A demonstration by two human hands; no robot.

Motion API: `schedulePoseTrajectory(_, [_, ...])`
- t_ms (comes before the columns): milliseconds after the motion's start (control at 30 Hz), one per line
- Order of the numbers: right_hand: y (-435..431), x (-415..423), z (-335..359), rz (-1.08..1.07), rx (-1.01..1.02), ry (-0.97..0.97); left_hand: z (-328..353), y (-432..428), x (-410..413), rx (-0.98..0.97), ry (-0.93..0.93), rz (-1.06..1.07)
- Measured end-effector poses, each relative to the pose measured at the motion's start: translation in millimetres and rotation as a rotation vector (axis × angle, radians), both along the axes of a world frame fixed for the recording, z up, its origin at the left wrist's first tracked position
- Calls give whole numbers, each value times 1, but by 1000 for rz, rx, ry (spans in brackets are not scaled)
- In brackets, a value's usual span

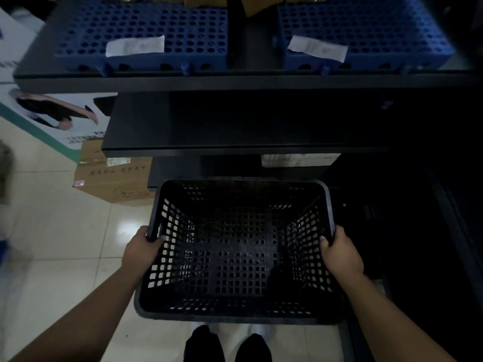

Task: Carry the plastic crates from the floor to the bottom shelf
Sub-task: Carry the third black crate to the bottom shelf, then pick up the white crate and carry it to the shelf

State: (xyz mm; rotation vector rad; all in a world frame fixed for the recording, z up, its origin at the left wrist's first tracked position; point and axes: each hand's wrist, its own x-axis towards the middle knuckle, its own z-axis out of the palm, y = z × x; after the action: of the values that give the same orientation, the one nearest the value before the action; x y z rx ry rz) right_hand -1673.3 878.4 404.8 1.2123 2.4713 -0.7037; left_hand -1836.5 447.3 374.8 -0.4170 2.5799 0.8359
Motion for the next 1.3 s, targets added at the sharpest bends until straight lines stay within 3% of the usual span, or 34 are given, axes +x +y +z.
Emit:
schedulePoseTrajectory(333, [-23, 9, 68, 6, 108, 304, 64, 23, -11, -138, 340, -224])
schedulePoseTrajectory(567, [-68, 88, 124, -238, 160, 480, 112, 80, -12, 159, 496, -677])
schedulePoseTrajectory(733, [-119, 189, 149, -532, 233, 550, 144, 145, 38, 415, 439, -1017])
schedulePoseTrajectory(1000, [-239, 419, 181, -1045, 385, 524, 184, 226, 213, 670, 295, -1467])
schedulePoseTrajectory(1300, [-455, 687, 199, -1672, 627, 414, 210, 229, 530, 810, 186, -1999])
